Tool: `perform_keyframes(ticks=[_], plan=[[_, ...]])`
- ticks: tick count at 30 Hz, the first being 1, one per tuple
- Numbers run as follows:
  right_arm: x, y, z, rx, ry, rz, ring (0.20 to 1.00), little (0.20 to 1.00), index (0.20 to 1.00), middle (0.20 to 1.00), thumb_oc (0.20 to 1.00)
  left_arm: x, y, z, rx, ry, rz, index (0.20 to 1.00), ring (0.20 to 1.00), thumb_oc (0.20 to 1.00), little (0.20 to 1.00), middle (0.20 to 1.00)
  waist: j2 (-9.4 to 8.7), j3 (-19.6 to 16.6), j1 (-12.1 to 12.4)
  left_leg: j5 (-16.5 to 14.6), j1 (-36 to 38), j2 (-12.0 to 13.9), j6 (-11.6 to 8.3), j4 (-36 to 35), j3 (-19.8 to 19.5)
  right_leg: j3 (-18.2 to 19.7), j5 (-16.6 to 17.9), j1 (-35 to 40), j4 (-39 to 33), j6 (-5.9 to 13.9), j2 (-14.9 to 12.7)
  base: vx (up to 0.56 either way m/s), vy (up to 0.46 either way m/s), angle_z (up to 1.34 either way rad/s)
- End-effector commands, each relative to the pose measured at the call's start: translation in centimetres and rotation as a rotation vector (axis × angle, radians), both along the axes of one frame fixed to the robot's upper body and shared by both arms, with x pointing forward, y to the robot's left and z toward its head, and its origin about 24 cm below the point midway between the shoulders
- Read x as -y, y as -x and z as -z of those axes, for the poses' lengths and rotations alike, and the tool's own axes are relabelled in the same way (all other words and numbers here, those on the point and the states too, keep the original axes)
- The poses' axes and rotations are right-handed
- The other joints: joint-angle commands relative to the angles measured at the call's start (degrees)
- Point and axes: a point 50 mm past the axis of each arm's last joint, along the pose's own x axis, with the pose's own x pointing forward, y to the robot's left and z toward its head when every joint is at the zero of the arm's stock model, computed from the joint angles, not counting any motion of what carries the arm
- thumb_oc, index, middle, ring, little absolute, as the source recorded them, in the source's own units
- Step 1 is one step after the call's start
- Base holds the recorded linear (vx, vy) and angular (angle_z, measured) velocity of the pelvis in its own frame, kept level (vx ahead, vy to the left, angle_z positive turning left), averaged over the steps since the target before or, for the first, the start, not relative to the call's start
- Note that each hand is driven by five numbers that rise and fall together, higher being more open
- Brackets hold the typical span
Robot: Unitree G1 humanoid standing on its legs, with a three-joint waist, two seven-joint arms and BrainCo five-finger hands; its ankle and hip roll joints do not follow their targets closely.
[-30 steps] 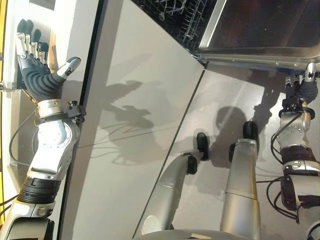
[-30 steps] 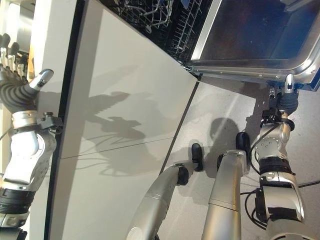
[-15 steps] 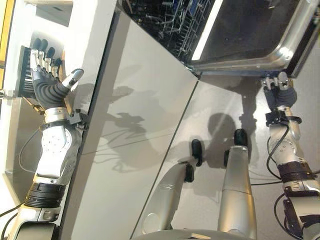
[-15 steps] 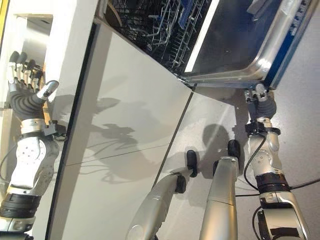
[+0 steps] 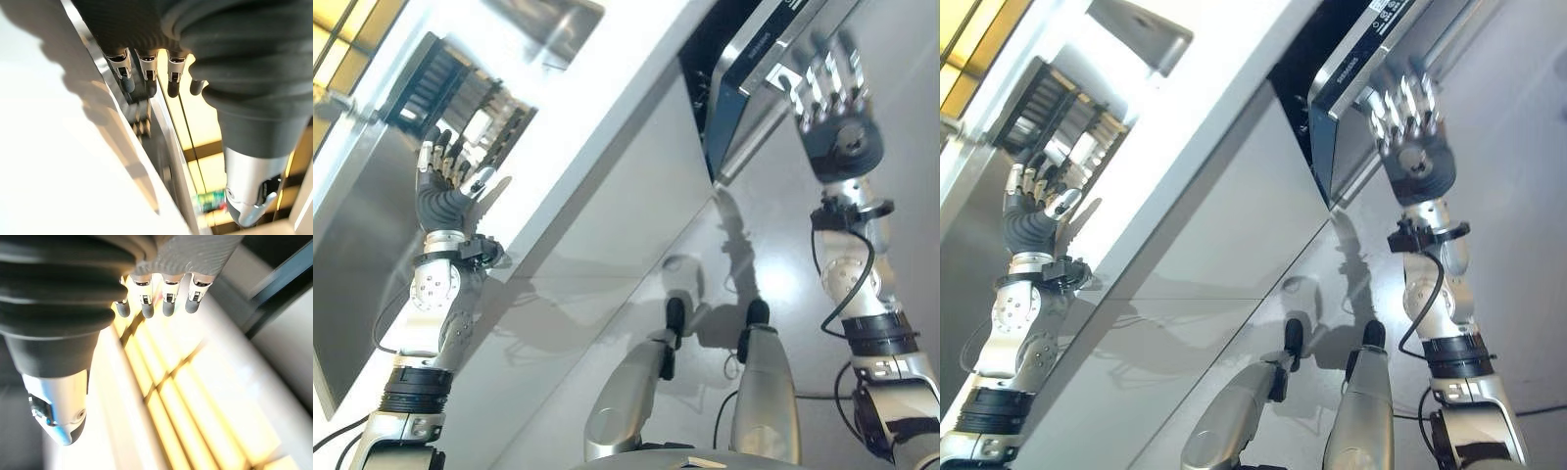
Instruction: Pick up plates and place into dishwasher.
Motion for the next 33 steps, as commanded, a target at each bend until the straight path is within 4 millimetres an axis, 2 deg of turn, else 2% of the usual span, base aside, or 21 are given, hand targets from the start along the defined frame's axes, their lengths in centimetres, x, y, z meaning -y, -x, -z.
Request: perform_keyframes(ticks=[1,3,6,13,18,25,29,33], plan=[[-1.5,0.9,-0.9,0.123,-0.046,-0.023,1.0,1.0,1.0,1.0,1.0,-2.3,0.9,-1.0,0.019,-0.094,-0.063,1.0,1.0,1.0,1.0,1.0,-6.63,-4.15,2.75,1.43,-1.53,-1.37,2.67,0.73,1.67,2.95,6.24,5.56,-11.16,2.59,-0.34,0.05,-0.13,0.56],[-2.0,0.8,0.4,0.086,-0.076,-0.009,1.0,1.0,1.0,1.0,1.0,-2.2,0.8,-1.1,0.015,-0.121,-0.057,1.0,1.0,1.0,1.0,1.0,-8.92,-5.44,4.01,1.53,-0.06,-1.27,2.99,-0.28,0.45,1.81,7.04,8.54,-13.32,2.71,-0.01,0.11,-0.157,0.5],[-2.6,0.9,2.2,0.031,-0.099,-0.007,1.0,1.0,1.0,1.0,1.0,-1.9,0.7,-1.0,0.005,-0.155,-0.048,1.0,1.0,1.0,1.0,1.0,-10.78,-7.3,4.94,1.93,1.81,-1.19,3.4,-1.71,-1.06,0.88,7.62,11.44,-15.13,2.55,0.69,0.11,-0.085,0.52],[-2.5,1.2,5.2,-0.097,-0.114,0.031,1.0,1.0,1.0,1.0,1.0,-1.8,1.0,-0.1,-0.024,-0.178,-0.031,1.0,1.0,1.0,1.0,1.0,-12.09,-9.77,4.67,2.06,5.75,-0.44,3.52,-4.27,-1.94,1.04,8.3,15.66,-18.31,2.71,1.37,0.03,-0.023,0.19],[-1.8,1.7,7.4,-0.219,-0.099,0.12,1.0,1.0,1.0,1.0,1.0,-1.5,1.6,0.6,-0.037,-0.175,-0.006,1.0,1.0,1.0,1.0,1.0,-12.92,-12.29,3.4,2.38,9.49,0.8,3.26,-7.65,-1.54,2.65,8.66,18.88,-21.23,3.19,1.97,0.01,-0.021,-0.14],[-1.9,3.5,7.6,-0.206,-0.008,0.17,1.0,1.0,1.0,1.0,1.0,-0.6,2.3,2.1,-0.07,-0.156,0.0,1.0,1.0,1.0,1.0,1.0,-14.3,-17.48,1.78,2.55,14.83,3.19,2.19,-11.28,0.12,3.84,8.16,23.53,-24.07,2.91,3.83,0.04,-0.039,-0.18],[-2.2,2.9,7.9,-0.266,0.097,0.269,1.0,1.0,1.0,1.0,1.0,0.4,2.3,2.2,-0.044,-0.137,0.03,1.0,1.0,1.0,1.0,1.0,-15.57,-19.78,2.35,3.16,16.81,4.68,0.93,-12.45,-0.1,2.86,7.81,26.47,-25.72,2.2,5.18,0.02,-0.108,-0.02],[-3.3,2.6,8.1,-0.308,0.183,0.308,1.0,1.0,1.0,1.0,1.0,1.2,2.4,2.5,-0.032,-0.076,0.038,1.0,1.0,1.0,1.0,1.0,-16.3,-20.94,3.84,5.09,17.14,6.93,-1.31,-13.47,-0.88,0.78,7.53,28.77,-27.2,1.38,6.29,0.01,-0.112,0.09]])
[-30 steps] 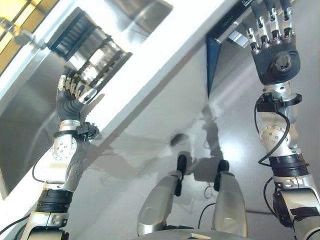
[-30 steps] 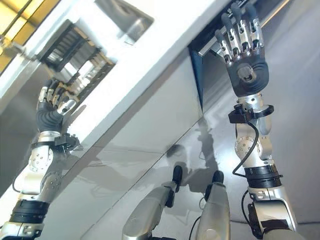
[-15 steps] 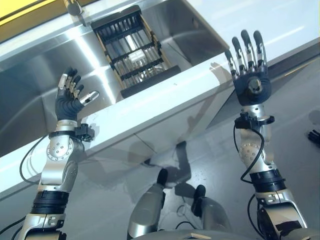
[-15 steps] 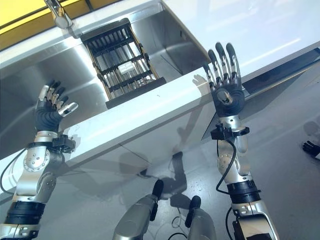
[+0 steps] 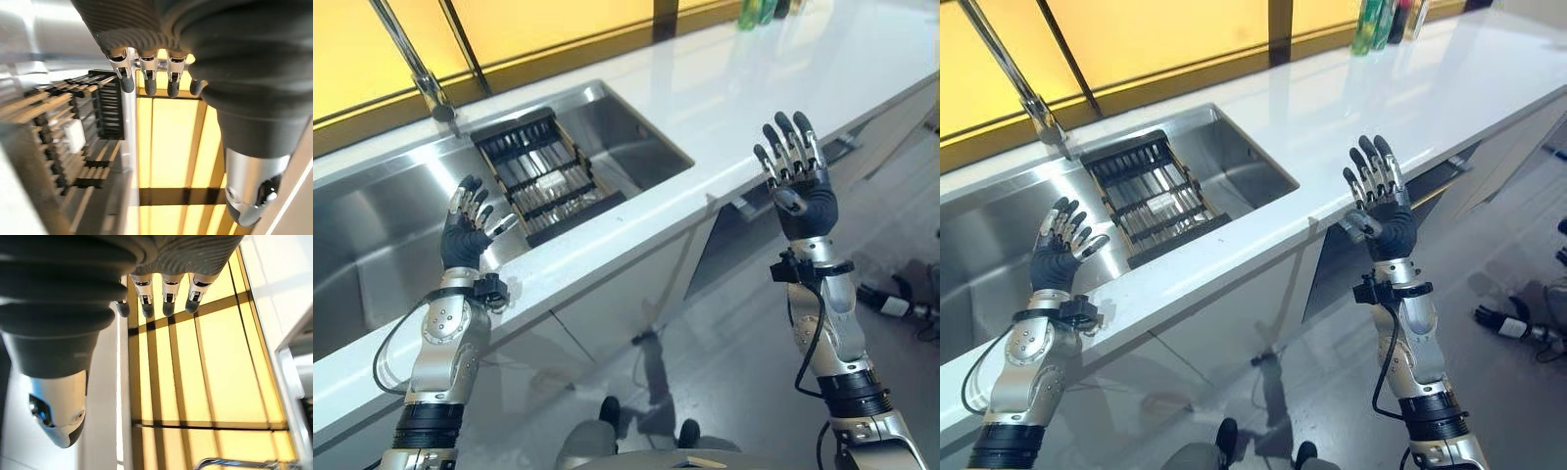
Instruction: Pick up plates and place into dishwasher.
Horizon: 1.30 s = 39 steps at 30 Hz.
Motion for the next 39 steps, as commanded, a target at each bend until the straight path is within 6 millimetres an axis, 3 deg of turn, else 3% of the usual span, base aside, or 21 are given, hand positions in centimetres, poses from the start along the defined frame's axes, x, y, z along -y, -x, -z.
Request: perform_keyframes(ticks=[1,6,8,10,12,14,16,18,19,21,22,23,24,25,26,27,29,33,39], plan=[[-1.9,0.4,-1.3,0.048,0.084,-0.015,1.0,1.0,1.0,1.0,1.0,0.6,0.4,-1.9,0.116,-0.038,0.021,1.0,1.0,1.0,1.0,1.0,-1.9,-3.84,2.03,3.88,-2.07,2.34,-1.52,-1.49,-1.87,0.22,1.82,0.84,-0.21,0.0,-0.22,-0.01,-0.095,0.17],[-3.4,-0.4,-2.0,0.059,0.151,0.0,1.0,1.0,1.0,1.0,1.0,1.5,0.1,-1.9,0.135,0.04,0.051,1.0,1.0,1.0,1.0,1.0,-2.3,-3.05,4.26,4.46,-4.41,2.41,-2.98,0.53,-2.59,-2.87,2.07,2.05,-1.24,-0.36,-0.58,-0.05,-0.033,0.31],[-3.2,-0.6,-1.8,0.022,0.149,0.028,1.0,1.0,1.0,1.0,1.0,2.8,-0.4,-2.0,0.136,0.065,0.121,1.0,1.0,1.0,1.0,1.0,-2.73,-2.28,3.53,2.34,-7.23,0.45,-3.59,10.7,8.68,-8.85,1.74,3.55,-1.21,-0.79,-1.91,-0.07,0.026,0.83],[-3.2,-0.7,-1.6,0.014,0.142,0.033,1.0,1.0,1.0,1.0,1.0,3.4,-0.8,-2.1,0.139,0.069,0.141,1.0,1.0,1.0,1.0,1.0,-3.19,-2.44,2.75,0.55,-7.32,-0.64,-2.79,12.74,12.87,-10.6,2.06,3.49,-1.09,-0.66,-2.65,-0.04,0.065,1.85],[-3.3,-1.0,-1.5,0.018,0.168,0.045,1.0,1.0,1.0,1.0,1.0,3.9,-1.0,-2.2,0.139,0.051,0.155,1.0,1.0,1.0,1.0,1.0,-2.86,-3.13,2.5,0.23,-5.79,-0.74,-2.24,9.59,14.67,-11.54,1.92,3.94,-0.56,-0.12,-2.88,0.1,0.136,1.0],[-3.6,-1.1,-1.6,0.018,0.166,0.055,1.0,1.0,1.0,1.0,1.0,3.9,-1.0,-2.2,0.13,0.053,0.15,1.0,1.0,1.0,1.0,1.0,-2.8,-3.53,3.01,-0.76,-3.61,-2.23,-1.11,7.34,11.76,-10.83,1.68,4.16,0.51,0.45,-3.23,0.17,0.139,0.47],[-3.5,-1.0,-1.5,0.006,0.143,0.085,1.0,1.0,1.0,1.0,1.0,3.7,-1.0,-2.3,0.13,0.059,0.155,1.0,1.0,1.0,1.0,1.0,-2.7,-4.34,3.08,-1.19,-1.72,-2.94,0.22,5.57,11.36,-10.8,1.29,3.64,3.72,1.28,-3.52,0.15,0.128,0.76],[-3.5,-0.7,-1.2,0.007,0.12,0.114,1.0,1.0,1.0,1.0,1.0,3.8,-0.8,-2.6,0.142,0.035,0.173,1.0,1.0,1.0,1.0,1.0,-2.56,-4.15,2.85,-1.83,0.13,-3.92,2.41,4.39,10.22,-9.31,2.32,-0.08,14.14,2.91,-4.36,0.14,0.132,0.76],[-3.3,-0.3,-1.0,0.008,0.102,0.123,1.0,1.0,1.0,1.0,1.0,3.8,-0.8,-2.7,0.149,0.013,0.177,1.0,1.0,1.0,1.0,1.0,-1.88,-3.44,2.0,-2.4,1.0,-3.86,3.57,4.3,9.43,-6.85,4.14,-3.83,23.85,3.84,-3.9,0.09,0.09,0.43],[-3.2,0.2,-0.6,0.005,0.092,0.12,1.0,1.0,1.0,1.0,1.0,3.9,-0.8,-2.7,0.147,0.005,0.184,1.0,1.0,1.0,1.0,1.0,-1.93,-3.07,1.34,-2.77,1.13,-3.98,4.0,4.58,9.06,-4.4,4.14,-5.88,26.36,3.99,-3.37,0.06,-0.016,0.58],[-3.2,0.2,-0.4,0.0,0.091,0.113,1.0,1.0,1.0,1.0,1.0,4.0,-0.8,-2.7,0.148,-0.004,0.184,1.0,1.0,1.0,1.0,1.0,-2.31,-2.81,0.72,-2.9,1.54,-4.14,3.92,4.38,8.72,-2.46,5.54,-6.5,24.85,4.06,-3.06,0.09,-0.131,0.66],[-3.0,0.3,-0.1,-0.014,0.082,0.115,1.0,1.0,1.0,1.0,1.0,4.2,-1.0,-2.7,0.149,-0.01,0.192,1.0,1.0,1.0,1.0,1.0,-2.53,-2.74,0.21,-2.67,1.3,-4.11,3.55,4.57,8.03,-1.37,3.98,-5.17,19.59,3.42,-2.25,0.1,-0.214,0.46],[-2.5,0.4,0.2,-0.022,0.079,0.124,1.0,1.0,1.0,1.0,1.0,4.6,-1.3,-3.1,0.157,-0.012,0.205,1.0,1.0,1.0,1.0,1.0,-3.21,-3.04,-0.4,-2.43,0.49,-4.6,2.88,5.07,6.68,0.37,3.51,-3.32,9.62,2.73,-2.69,0.09,-0.198,0.37],[-2.5,0.4,0.2,-0.022,0.079,0.125,1.0,1.0,1.0,1.0,1.0,4.7,-1.4,-3.1,0.159,-0.014,0.205,1.0,1.0,1.0,1.0,1.0,-3.2,-3.01,-0.65,-2.5,0.53,-4.56,2.66,5.19,6.27,0.37,4.13,-2.39,6.95,2.67,-2.81,0.05,-0.233,0.37],[-2.4,0.1,0.3,-0.025,0.068,0.133,1.0,1.0,1.0,1.0,1.0,5.4,-1.8,-3.6,0.171,-0.03,0.209,1.0,1.0,1.0,1.0,1.0,-3.66,-3.27,-1.48,-2.96,0.03,-4.82,2.51,5.4,6.3,2.79,6.25,-2.06,2.97,3.34,-3.08,0.03,-0.18,0.39],[-2.4,-0.1,0.4,-0.034,0.053,0.136,1.0,1.0,1.0,1.0,1.0,5.7,-2.0,-3.7,0.169,-0.033,0.212,1.0,1.0,1.0,1.0,1.0,-3.94,-3.14,-2.32,-3.62,-0.09,-4.94,2.88,5.88,6.32,5.12,8.24,-3.56,5.23,3.85,-2.61,0.05,-0.205,0.41],[-2.4,-0.3,0.6,-0.051,0.055,0.152,1.0,1.0,1.0,1.0,1.0,6.3,-1.9,-3.6,0.158,-0.03,0.225,1.0,1.0,1.0,1.0,1.0,-3.52,-3.5,-2.13,-3.66,0.82,-3.66,2.09,4.85,6.29,3.71,5.62,-2.26,1.85,3.06,-2.4,0.07,-0.139,0.62],[-2.1,-1.0,0.2,-0.08,0.056,0.172,1.0,1.0,1.0,1.0,1.0,6.6,-1.8,-3.3,0.133,-0.002,0.245,1.0,1.0,1.0,1.0,1.0,-3.42,-5.2,-1.4,-2.99,1.7,-1.93,0.82,2.56,6.23,2.6,6.83,1.04,-4.58,3.13,-2.59,0.05,-0.1,0.15],[-2.4,-0.2,0.3,-0.104,0.068,0.166,1.0,1.0,1.0,1.0,1.0,6.6,-1.4,-2.9,0.114,0.037,0.246,1.0,1.0,1.0,1.0,1.0,-2.5,-7.52,-1.91,-1.44,3.49,-0.29,0.22,-2.56,6.65,2.12,7.15,1.72,-7.16,3.19,-2.39,0.03,-0.019,-0.02]])
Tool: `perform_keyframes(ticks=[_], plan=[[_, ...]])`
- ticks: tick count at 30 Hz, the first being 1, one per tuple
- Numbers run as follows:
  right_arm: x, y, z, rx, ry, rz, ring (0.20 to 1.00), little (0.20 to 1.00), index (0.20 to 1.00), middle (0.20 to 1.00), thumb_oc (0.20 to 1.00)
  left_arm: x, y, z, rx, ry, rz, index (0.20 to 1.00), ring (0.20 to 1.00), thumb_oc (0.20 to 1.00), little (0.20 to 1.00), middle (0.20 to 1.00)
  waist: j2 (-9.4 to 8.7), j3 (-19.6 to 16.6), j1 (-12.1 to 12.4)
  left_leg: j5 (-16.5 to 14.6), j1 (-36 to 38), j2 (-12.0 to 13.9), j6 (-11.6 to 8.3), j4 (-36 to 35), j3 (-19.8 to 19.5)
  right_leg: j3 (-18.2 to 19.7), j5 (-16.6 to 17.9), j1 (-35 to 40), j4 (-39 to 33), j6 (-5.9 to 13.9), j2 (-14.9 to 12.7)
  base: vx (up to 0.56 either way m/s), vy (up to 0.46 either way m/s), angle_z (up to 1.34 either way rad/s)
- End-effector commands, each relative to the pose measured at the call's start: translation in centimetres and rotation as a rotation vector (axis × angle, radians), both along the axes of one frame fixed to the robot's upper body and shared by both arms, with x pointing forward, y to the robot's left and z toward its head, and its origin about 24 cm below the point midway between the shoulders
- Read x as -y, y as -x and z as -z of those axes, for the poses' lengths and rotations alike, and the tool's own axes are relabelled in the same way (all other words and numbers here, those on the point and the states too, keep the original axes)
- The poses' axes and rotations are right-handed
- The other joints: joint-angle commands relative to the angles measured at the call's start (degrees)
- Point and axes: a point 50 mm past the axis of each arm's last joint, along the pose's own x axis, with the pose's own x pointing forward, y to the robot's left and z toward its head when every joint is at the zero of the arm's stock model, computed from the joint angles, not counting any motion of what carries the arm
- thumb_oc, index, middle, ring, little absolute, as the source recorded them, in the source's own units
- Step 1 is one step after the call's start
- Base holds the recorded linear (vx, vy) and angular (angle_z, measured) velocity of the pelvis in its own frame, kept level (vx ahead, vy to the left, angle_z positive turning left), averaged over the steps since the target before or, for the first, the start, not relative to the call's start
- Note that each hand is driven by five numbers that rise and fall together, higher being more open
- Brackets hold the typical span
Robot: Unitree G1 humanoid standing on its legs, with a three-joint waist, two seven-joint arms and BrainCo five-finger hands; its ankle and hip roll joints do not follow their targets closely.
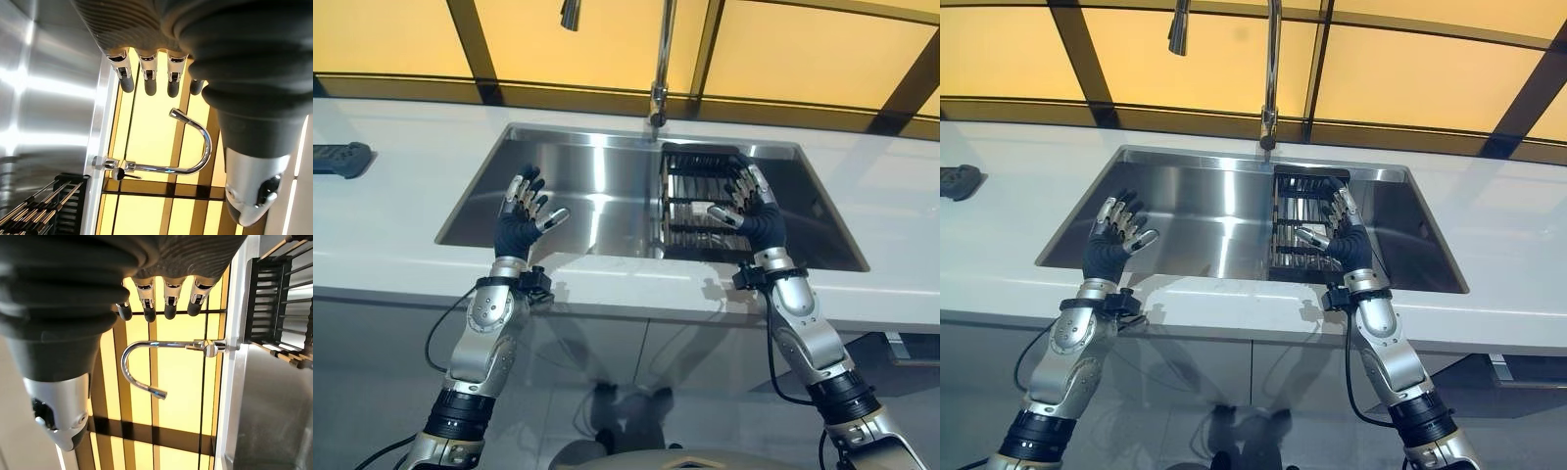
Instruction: Pick up plates and place into dishwasher.
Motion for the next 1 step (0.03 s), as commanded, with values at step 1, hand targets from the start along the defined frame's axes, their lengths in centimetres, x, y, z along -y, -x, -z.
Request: perform_keyframes(ticks=[1], plan=[[0.08,0.42,-2.38,0.104,-0.048,0.003,1.0,1.0,1.0,1.0,1.0,0.72,-0.15,-1.66,0.087,0.029,0.028,1.0,1.0,1.0,1.0,1.0,0.26,-5.74,0.18,0.18,-0.82,3.77,-3.82,-0.74,1.82,-0.82,4.06,-2.45,-0.73,2.88,-2.27,0.0,0.0,0.0]])
